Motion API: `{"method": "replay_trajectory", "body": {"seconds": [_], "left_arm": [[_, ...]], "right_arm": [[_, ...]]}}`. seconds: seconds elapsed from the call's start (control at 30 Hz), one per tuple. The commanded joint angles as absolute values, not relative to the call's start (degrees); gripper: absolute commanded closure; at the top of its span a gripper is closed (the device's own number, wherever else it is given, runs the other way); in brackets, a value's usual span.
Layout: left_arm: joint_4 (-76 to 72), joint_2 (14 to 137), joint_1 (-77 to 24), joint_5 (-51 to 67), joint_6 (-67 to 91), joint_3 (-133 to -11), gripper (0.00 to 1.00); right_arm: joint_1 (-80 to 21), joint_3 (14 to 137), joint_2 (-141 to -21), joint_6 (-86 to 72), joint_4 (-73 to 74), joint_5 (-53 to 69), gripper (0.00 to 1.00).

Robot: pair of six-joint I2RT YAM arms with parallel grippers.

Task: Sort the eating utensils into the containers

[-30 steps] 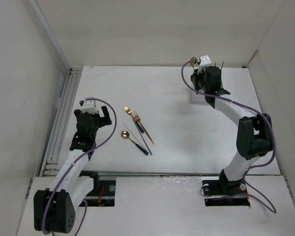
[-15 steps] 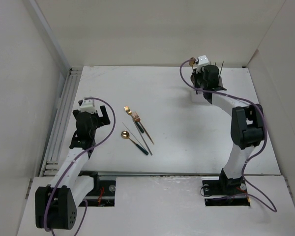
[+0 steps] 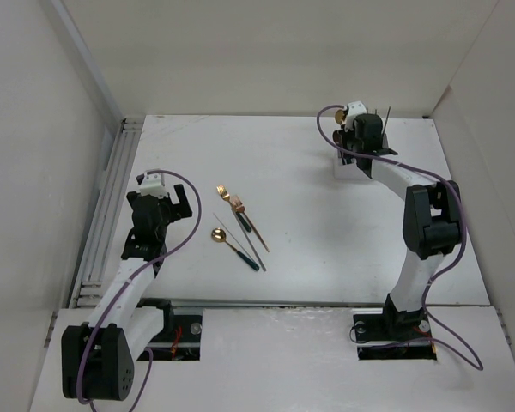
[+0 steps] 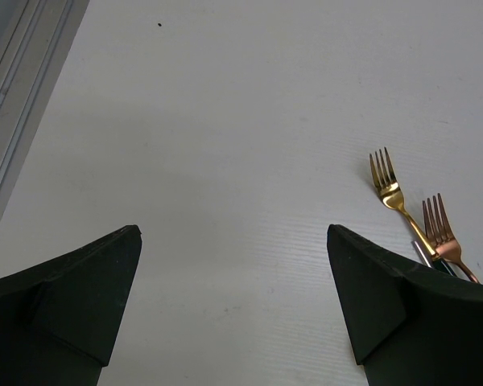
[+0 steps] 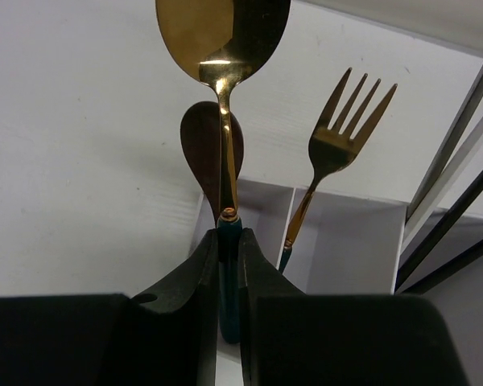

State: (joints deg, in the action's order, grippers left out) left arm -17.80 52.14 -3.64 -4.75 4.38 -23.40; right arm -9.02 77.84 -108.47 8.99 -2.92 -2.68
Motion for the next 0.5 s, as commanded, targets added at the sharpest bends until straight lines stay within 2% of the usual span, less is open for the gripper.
{"method": "replay_trajectory", "body": {"seconds": [0.0,0.03,0.17,0.2,0.27,0.33,0.47], "left_arm": [[-20.74,51.94,-3.43,-4.83,4.57,-25.4,0.0],[-20.74,51.94,-3.43,-4.83,4.57,-25.4,0.0],[-20.74,51.42,-3.43,-4.83,4.57,-25.4,0.0],[-20.74,51.42,-3.43,-4.83,4.57,-25.4,0.0],[-20.74,50.89,-3.43,-4.83,4.57,-24.88,0.0],[-20.22,50.89,-3.43,-4.83,4.57,-24.87,0.0],[-20.21,50.27,-3.43,-4.83,4.57,-24.87,0.0]], "right_arm": [[-8.79,79.28,-107.84,8.26,-1.58,-3.78,0.99],[-8.79,79.28,-107.84,8.26,-0.97,-3.78,0.99],[-8.79,79.8,-107.84,8.26,-0.35,-4.31,0.82],[-8.79,79.8,-107.84,8.26,0.17,-4.31,0.73],[-8.79,79.8,-107.32,8.26,0.18,-3.78,0.71],[-8.79,79.8,-106.62,8.78,0.7,-3.26,0.61],[-8.79,79.28,-104.42,9.32,0.7,-3.25,0.55]]}}
